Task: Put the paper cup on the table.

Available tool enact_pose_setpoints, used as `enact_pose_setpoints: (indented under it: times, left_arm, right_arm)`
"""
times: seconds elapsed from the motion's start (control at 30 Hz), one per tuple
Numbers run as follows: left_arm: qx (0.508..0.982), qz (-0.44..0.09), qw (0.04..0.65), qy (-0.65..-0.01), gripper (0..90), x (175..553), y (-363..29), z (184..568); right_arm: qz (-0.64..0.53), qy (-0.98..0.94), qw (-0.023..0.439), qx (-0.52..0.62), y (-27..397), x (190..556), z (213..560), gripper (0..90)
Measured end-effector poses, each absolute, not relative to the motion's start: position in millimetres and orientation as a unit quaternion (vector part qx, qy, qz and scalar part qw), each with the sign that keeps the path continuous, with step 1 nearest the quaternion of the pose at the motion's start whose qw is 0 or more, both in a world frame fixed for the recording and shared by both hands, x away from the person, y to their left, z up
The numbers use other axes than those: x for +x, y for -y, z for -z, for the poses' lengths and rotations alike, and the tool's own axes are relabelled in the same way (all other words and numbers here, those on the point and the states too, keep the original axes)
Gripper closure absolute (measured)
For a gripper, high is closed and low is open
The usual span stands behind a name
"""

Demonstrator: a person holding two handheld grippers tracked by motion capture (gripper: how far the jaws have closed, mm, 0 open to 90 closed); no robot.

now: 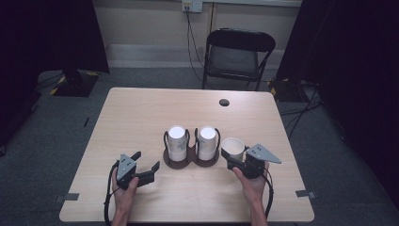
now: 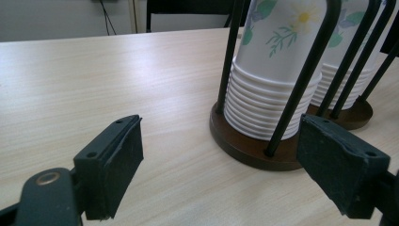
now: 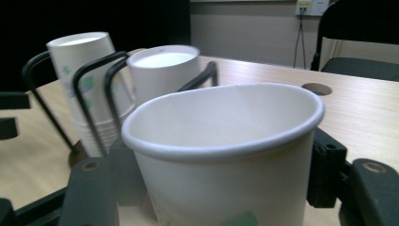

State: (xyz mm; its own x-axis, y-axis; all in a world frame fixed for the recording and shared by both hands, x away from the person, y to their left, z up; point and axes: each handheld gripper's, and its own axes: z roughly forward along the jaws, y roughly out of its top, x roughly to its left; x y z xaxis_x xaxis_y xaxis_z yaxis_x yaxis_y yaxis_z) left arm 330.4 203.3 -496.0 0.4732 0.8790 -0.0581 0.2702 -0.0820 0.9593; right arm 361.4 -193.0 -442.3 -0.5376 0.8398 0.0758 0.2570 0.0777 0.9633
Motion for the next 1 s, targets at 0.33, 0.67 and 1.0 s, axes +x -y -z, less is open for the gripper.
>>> enact_pose_setpoints:
  times: [0.33,0.67,1.0]
  left_arm:
    - [0.662,-0.314,0.530,-0.428,15.7,325.6,-203.3,496.5]
    - [0.664,-0.324,0.526,-0.421,15.7,324.1,-201.6,496.5]
    - [0.665,-0.327,0.526,-0.418,16.0,323.3,-200.7,496.6]
  right_arm:
    - [-0.536,-0.673,0.282,0.423,202.5,387.5,442.6,30.8]
    - [-0.509,-0.675,0.283,0.453,207.8,425.7,461.5,29.4]
    - [-0.502,-0.670,0.272,0.474,212.4,440.6,477.4,26.5]
